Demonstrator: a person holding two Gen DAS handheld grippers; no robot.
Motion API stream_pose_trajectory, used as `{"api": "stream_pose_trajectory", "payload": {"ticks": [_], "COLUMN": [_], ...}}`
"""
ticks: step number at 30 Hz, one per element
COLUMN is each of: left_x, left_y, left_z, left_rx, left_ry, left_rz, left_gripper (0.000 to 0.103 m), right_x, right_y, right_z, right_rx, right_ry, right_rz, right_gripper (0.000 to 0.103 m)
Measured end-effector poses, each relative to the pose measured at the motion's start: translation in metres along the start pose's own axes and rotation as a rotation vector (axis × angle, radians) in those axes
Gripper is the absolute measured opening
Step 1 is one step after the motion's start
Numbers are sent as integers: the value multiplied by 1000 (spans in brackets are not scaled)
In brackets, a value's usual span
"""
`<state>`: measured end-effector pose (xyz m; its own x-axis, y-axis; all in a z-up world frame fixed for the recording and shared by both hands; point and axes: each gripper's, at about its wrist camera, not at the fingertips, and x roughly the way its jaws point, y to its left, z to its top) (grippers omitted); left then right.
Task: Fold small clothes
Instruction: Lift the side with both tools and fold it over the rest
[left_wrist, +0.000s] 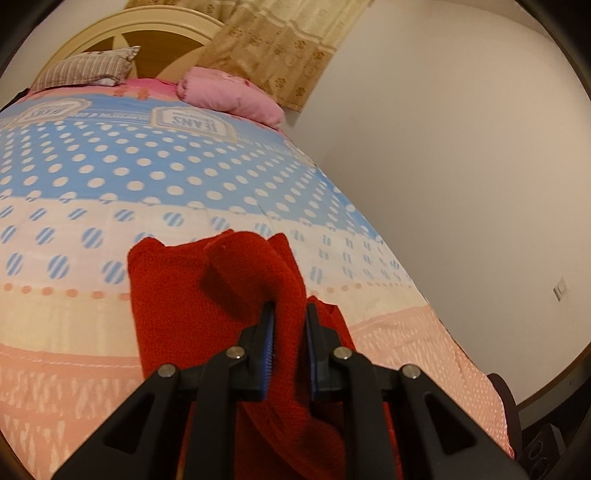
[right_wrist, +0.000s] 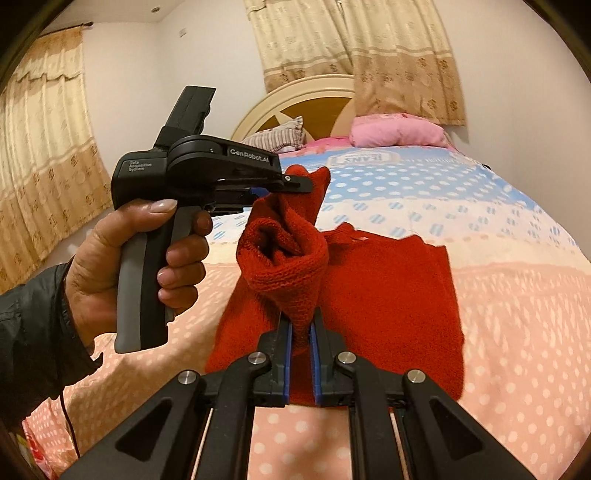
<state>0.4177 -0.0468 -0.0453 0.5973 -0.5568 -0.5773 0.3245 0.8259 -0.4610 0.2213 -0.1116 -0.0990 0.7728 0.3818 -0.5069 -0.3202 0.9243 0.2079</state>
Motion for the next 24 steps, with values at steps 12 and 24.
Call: {"api": "stream_pose_trajectory", "payload": {"ticks": [12,24], "left_x": [45,75], "left_y": [-46,-84], "left_z": [-12,-37], "left_rx": [113,255], "left_ry": [76,109], "left_rz": [-2,91], "left_gripper": [15,37], "right_x": [-13,-13], "right_y": [-44,-95], "right_z": [-19,-50], "right_rx": [128,337], "right_ry": [20,75], "right_rz": [-20,-24], "right_gripper": [8,8]}}
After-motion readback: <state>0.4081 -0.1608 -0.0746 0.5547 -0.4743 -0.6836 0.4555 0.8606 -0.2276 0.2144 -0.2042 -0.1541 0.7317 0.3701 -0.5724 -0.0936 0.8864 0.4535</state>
